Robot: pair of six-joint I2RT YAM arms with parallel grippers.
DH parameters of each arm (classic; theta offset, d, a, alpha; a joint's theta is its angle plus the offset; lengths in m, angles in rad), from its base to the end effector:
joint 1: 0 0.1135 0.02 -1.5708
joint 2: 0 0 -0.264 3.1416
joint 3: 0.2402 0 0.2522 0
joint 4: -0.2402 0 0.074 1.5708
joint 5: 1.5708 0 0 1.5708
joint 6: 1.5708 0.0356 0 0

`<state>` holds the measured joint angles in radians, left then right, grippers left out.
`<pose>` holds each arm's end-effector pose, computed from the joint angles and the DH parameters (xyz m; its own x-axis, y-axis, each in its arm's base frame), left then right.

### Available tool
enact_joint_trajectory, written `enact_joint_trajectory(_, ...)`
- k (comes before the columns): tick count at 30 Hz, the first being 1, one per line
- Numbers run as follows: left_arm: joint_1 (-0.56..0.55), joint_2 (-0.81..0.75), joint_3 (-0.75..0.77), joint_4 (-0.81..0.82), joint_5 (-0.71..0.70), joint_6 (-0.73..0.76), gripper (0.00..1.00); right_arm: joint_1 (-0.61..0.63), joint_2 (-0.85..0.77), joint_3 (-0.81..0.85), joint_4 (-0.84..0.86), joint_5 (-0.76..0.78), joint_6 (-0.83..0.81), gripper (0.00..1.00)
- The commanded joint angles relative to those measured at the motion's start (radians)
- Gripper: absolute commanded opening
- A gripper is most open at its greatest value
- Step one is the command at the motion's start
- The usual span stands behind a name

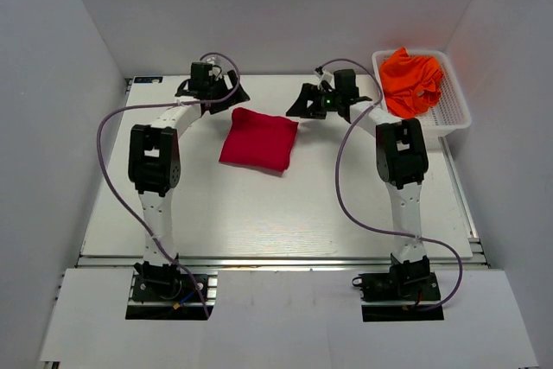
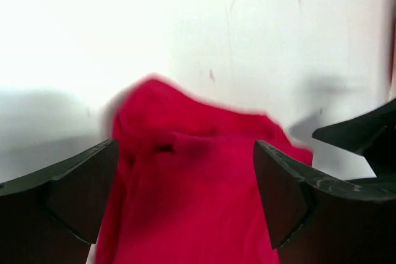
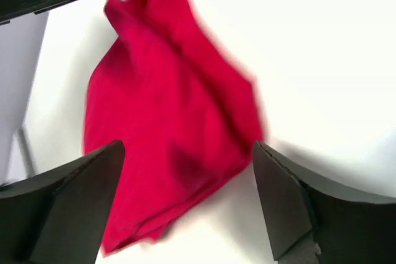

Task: Fold and stack the t-shirts
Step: Fold the long partially folded tshirt into a neat square

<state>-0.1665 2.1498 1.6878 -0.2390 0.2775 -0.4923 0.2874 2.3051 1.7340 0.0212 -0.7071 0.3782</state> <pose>0.4848 -0.0914 0.2092 -0.7335 -0.3377 -0.5899 0.0218 0.8558 -0.5169 0.4936 0.1700 0.1747 -0.7414 0.0736 -0.6670 -0.5088 0.5863 0.6303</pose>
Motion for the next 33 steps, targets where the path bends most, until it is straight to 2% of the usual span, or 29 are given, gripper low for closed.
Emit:
enact_joint_trajectory(1, 0.016, 0.012, 0.177, -0.039, 0.019, 0.061, 1.00, -0.010, -0.007, 0.156, 0.010, 0.052, -0.040, 0.90)
enact_joint_trajectory(4, 0.016, -0.049, 0.088, 0.027, 0.032, 0.061, 1.00, -0.002, -0.038, 0.196, -0.113, 0.109, -0.125, 0.90)
enact_joint_trajectory(8, -0.016, -0.137, -0.040, 0.084, 0.080, 0.087, 1.00, 0.005, -0.154, 0.055, -0.139, 0.101, -0.159, 0.90)
enact_joint_trajectory(10, -0.016, -0.159, -0.113, 0.133, 0.180, 0.097, 1.00, 0.028, -0.191, 0.003, -0.155, 0.100, -0.165, 0.90)
enact_joint_trajectory(12, -0.027, -0.159, -0.143, 0.199, 0.224, 0.097, 1.00, 0.038, -0.216, -0.037, -0.161, 0.067, -0.171, 0.90)
enact_joint_trajectory(15, -0.050, -0.148, -0.143, 0.181, 0.290, 0.106, 1.00, 0.055, -0.234, -0.103, -0.109, -0.001, -0.148, 0.90)
enact_joint_trajectory(20, -0.059, -0.073, -0.117, 0.247, 0.358, 0.084, 1.00, 0.097, -0.181, -0.082, -0.103, -0.049, -0.159, 0.90)
enact_joint_trajectory(23, -0.050, 0.022, -0.042, 0.167, 0.309, 0.084, 1.00, 0.110, -0.113, -0.031, -0.112, -0.049, -0.163, 0.90)
enact_joint_trajectory(26, -0.038, 0.097, -0.022, 0.167, 0.278, 0.075, 1.00, 0.113, -0.049, 0.008, -0.118, -0.042, -0.165, 0.90)
enact_joint_trajectory(30, -0.027, 0.173, 0.042, 0.133, 0.192, 0.066, 1.00, 0.111, 0.005, 0.003, -0.095, -0.045, -0.168, 0.90)
enact_joint_trajectory(33, -0.016, 0.223, 0.090, 0.081, 0.192, 0.066, 1.00, 0.111, 0.057, 0.002, -0.110, -0.023, -0.206, 0.90)
